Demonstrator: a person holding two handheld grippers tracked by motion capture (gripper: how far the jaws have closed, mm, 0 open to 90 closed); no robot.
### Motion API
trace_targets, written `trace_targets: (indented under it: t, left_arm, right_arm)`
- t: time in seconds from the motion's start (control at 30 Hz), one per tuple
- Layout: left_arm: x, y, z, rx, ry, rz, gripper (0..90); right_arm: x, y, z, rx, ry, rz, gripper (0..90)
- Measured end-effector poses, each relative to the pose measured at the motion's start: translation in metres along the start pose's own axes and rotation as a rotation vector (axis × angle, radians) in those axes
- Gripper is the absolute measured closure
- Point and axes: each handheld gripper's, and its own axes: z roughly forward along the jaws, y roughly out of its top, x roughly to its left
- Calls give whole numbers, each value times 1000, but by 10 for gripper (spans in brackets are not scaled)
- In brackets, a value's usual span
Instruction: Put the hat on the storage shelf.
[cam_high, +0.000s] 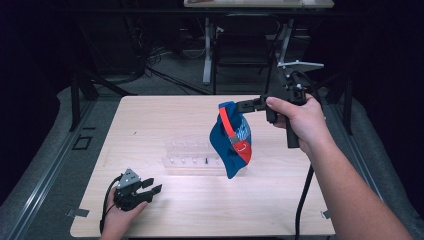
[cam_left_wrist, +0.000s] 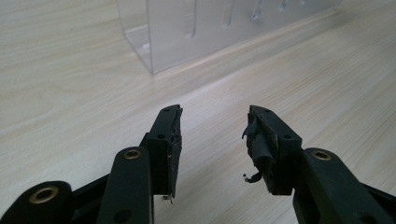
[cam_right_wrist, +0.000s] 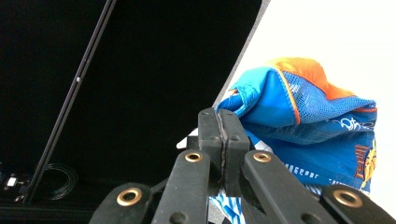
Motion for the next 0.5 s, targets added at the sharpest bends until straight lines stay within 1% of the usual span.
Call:
trace_targets:
  t: [0.03, 0.07, 0.13, 0.2, 0.3, 0.33, 0.43, 0.5]
  left_arm:
    - [-2, 2, 0, -12, -7, -2, 556]
    - [-4, 4, 0, -16, -10, 8, 559]
    - [-10, 10, 0, -29, -13, 26, 563]
    - [-17, 15, 1, -41, -27, 45, 566]
    - [-29, 23, 3, -51, -38, 77, 567]
    - [-33, 26, 4, -58, -52, 84, 569]
    - [-46, 36, 8, -62, -67, 116, 583]
    - [-53, 41, 10, -69, -78, 122, 590]
  right_arm:
    - [0, 1, 1, -5, 1, -2, 900]
    - [0, 2, 1, 2, 2, -3, 900]
    - [1, 3, 3, -3, 6, -4, 900]
    - [2, 4, 5, -6, 7, -4, 900]
    - [3, 5, 8, -3, 7, -9, 900]
    - [3, 5, 10, -3, 6, -9, 900]
    - [2, 6, 13, 3, 6, -9, 900]
    - [2, 6, 16, -1, 10, -4, 900]
